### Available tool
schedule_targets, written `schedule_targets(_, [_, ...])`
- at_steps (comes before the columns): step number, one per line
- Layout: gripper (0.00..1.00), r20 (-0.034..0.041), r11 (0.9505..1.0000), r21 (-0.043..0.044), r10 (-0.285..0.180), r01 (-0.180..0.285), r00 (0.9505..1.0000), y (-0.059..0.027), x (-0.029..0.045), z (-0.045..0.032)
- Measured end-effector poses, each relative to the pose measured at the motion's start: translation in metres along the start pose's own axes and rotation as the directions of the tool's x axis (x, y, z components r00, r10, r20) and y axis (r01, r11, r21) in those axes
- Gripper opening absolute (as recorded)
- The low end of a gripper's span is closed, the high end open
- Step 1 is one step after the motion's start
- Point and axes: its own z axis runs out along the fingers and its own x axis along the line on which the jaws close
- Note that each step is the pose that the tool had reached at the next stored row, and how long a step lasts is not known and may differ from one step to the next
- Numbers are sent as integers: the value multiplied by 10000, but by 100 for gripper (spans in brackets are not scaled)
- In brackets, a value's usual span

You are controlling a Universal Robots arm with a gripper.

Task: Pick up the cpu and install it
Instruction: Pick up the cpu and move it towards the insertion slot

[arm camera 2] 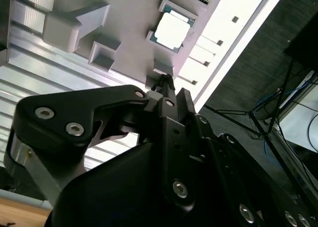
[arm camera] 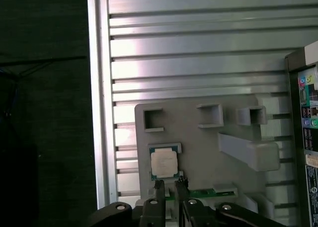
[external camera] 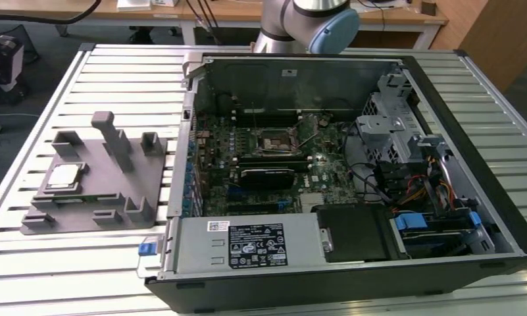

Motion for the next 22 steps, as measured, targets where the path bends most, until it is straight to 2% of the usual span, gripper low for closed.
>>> schedule_targets(1, [23,0,10000,0,-1,1,10000,-1,0,10])
schedule_targets(3, [35,-1,10000,0,0,0,10000,-4,0,30])
schedule_targets(6, [41,-1,10000,0,0,0,10000,-9,0,59])
schedule_targets(8, [53,0,10000,0,0,0,10000,-12,0,79])
schedule_targets(11, [58,-1,10000,0,0,0,10000,-14,0,101])
schedule_targets(12, [64,-1,10000,0,0,0,10000,-15,0,115])
schedule_targets(16, [64,0,10000,0,-2,2,10000,-26,-1,187])
schedule_targets(19, [64,-3,10000,2,-17,17,10000,-80,-4,237])
schedule_targets(22, [64,-11,9997,-2,-247,247,9997,-98,-4,293])
